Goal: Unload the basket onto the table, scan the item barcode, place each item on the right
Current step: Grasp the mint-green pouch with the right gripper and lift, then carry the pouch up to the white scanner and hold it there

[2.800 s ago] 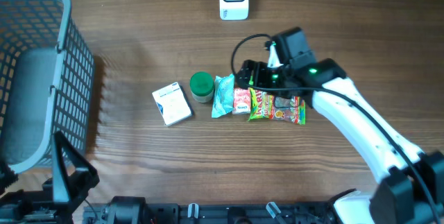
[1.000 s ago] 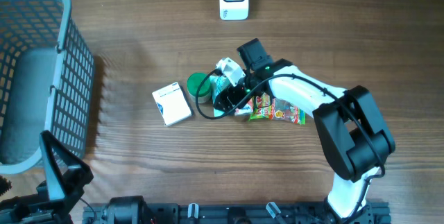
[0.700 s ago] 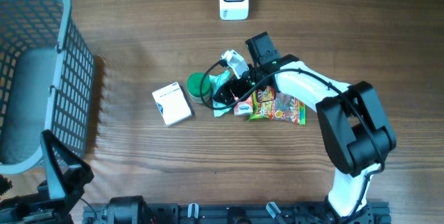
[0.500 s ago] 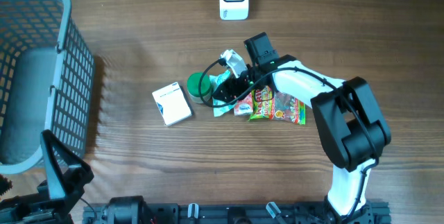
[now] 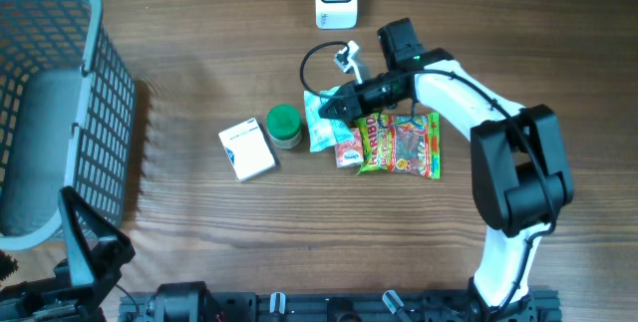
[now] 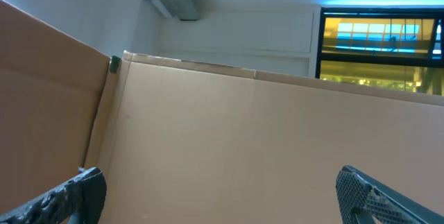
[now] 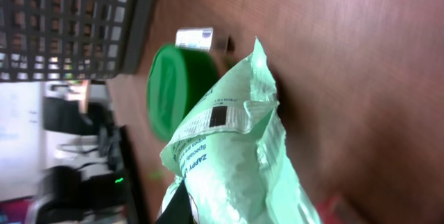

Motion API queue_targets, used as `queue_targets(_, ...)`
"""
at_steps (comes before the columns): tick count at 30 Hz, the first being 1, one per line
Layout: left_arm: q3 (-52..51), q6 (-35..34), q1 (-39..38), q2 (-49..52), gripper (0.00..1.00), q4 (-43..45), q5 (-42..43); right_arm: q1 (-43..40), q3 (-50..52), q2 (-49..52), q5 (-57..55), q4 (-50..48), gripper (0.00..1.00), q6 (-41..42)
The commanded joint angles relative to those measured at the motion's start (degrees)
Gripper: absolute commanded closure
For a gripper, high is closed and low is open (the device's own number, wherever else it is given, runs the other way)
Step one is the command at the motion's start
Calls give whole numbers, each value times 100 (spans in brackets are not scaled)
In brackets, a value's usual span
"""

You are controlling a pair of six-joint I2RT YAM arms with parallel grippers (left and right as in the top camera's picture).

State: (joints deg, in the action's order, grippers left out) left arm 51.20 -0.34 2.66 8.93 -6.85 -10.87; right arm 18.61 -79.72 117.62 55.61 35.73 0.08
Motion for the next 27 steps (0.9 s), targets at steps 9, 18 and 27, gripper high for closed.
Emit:
queue_targets(9, -264, -188, 42, -109, 0, -175, 81, -46, -94, -2918, 420, 1777, 96, 796)
queue_targets(18, -826, -210, 35, -87, 0, -2175, 750, -11, -90, -4308, -247, 2459, 96, 1049)
queue_targets(27, -2343, -210, 35, -72, 0, -2382, 1397, 1058, -90, -4339, -907, 2177, 96, 1062)
